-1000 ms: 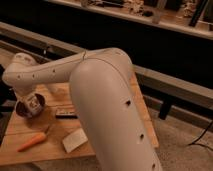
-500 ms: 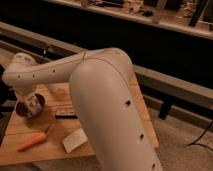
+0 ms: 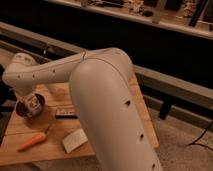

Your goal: Place the bottle in the ceramic bowl

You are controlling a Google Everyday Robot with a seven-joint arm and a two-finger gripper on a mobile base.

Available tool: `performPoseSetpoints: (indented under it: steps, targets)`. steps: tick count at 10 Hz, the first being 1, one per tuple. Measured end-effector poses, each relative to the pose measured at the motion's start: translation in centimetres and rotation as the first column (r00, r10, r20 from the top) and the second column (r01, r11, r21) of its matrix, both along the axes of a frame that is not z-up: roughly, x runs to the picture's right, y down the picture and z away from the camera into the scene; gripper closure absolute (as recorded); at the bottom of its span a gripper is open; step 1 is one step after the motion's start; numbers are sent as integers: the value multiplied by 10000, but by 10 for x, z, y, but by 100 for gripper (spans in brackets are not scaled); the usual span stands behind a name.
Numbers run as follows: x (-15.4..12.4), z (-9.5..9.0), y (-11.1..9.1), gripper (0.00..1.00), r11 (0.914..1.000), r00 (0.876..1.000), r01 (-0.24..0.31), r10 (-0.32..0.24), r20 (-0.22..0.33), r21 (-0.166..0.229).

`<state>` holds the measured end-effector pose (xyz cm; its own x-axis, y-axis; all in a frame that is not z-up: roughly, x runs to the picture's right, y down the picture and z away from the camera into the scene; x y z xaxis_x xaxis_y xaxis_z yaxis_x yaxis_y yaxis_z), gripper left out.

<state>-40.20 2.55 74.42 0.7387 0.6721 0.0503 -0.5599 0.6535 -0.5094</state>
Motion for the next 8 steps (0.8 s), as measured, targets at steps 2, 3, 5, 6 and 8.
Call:
performPoseSetpoints:
  steps: [2, 3, 5, 6, 8]
  targets:
    - [0, -1, -2, 95, 10000, 10000, 52, -52, 35, 55]
    - [0, -2, -3, 95, 9999, 10000, 78, -79, 56, 85]
    - [0, -2, -4, 90, 9999, 9999, 95, -96, 105, 104]
    - [-3, -3, -1, 78, 9999, 9997, 107, -107, 229, -7]
    - [-3, -3, 0, 73, 9999, 9996, 109, -108, 248, -33]
